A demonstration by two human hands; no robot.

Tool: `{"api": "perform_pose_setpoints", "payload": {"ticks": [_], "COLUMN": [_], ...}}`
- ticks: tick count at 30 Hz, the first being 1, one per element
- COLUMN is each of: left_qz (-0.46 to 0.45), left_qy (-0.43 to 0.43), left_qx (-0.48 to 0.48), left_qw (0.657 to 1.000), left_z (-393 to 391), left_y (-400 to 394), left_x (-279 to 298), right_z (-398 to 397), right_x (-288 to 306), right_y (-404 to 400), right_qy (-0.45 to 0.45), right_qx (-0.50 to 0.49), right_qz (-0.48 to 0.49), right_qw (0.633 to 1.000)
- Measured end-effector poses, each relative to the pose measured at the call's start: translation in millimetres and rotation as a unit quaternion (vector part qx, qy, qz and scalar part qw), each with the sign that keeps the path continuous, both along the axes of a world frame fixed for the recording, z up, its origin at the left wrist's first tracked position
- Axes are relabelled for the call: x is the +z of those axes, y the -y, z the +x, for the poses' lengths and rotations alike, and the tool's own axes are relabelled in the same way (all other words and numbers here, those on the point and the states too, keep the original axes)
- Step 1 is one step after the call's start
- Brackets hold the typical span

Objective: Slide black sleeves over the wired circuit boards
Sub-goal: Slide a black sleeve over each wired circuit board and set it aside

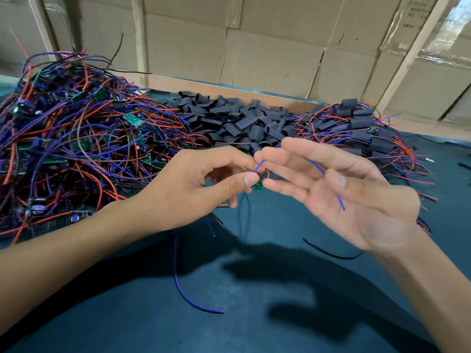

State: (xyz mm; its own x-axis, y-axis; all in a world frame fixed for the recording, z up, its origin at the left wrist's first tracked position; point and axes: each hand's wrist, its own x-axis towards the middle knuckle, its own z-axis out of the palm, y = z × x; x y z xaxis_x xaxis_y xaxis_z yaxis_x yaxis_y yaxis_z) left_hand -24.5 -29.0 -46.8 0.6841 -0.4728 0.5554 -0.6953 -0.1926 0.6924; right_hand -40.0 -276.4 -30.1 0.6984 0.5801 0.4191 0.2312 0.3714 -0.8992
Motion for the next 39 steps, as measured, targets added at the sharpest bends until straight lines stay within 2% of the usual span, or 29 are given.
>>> {"api": "perform_pose_setpoints", "payload": {"ticks": [3, 4, 6, 8, 10, 13, 18, 21, 25, 29, 34, 39], "left_qz": [-0.017, -0.026, -0.042, -0.048, -0.062, -0.058, 0.046, 0.077, 0.072, 0.072, 0.065, 0.034], "left_qy": [-0.009, -0.007, 0.004, 0.008, -0.01, -0.019, 0.078, 0.125, 0.091, 0.006, 0.019, 0.053], "left_qx": [-0.017, -0.024, -0.026, -0.023, -0.038, -0.071, -0.052, -0.022, 0.0, 0.033, 0.037, 0.05], "left_qw": [1.0, 0.999, 0.999, 0.999, 0.997, 0.996, 0.995, 0.989, 0.993, 0.997, 0.997, 0.997], "left_z": [0.2, 0.3, 0.9, 2.2, 1.8, -1.1, -2.0, -3.8, -3.9, -1.7, 7.5, 8.6], "left_y": [2.0, 2.6, 2.8, 2.2, 1.6, 2.1, 0.9, -0.3, -3.0, -0.7, -4.8, -6.4], "left_x": [-0.1, 0.0, -0.3, -1.7, -3.8, -4.8, 1.4, 4.0, 3.1, -1.9, -7.2, -2.7], "right_z": [1.3, 3.0, 7.0, 8.6, 5.4, -1.8, -3.7, -4.0, -2.7, -1.6, 1.9, 5.1], "right_x": [7.8, 9.0, 9.3, 5.8, 1.5, -3.6, -15.3, -17.7, -15.9, -15.0, -17.0, -10.5], "right_y": [1.6, 2.3, 3.4, 5.1, 3.0, -8.5, -26.0, -27.8, -27.4, -24.1, -24.5, -19.1], "right_qy": [-0.062, -0.095, -0.15, -0.171, -0.17, -0.155, -0.107, -0.089, -0.079, -0.069, -0.076, -0.147], "right_qx": [0.012, -0.015, -0.134, -0.203, -0.172, -0.12, -0.159, -0.187, -0.223, -0.241, -0.255, -0.265], "right_qz": [0.022, 0.029, 0.014, -0.054, -0.127, -0.15, -0.101, -0.079, -0.051, -0.037, -0.005, 0.09], "right_qw": [0.998, 0.995, 0.979, 0.963, 0.962, 0.969, 0.976, 0.975, 0.97, 0.967, 0.964, 0.949]}}
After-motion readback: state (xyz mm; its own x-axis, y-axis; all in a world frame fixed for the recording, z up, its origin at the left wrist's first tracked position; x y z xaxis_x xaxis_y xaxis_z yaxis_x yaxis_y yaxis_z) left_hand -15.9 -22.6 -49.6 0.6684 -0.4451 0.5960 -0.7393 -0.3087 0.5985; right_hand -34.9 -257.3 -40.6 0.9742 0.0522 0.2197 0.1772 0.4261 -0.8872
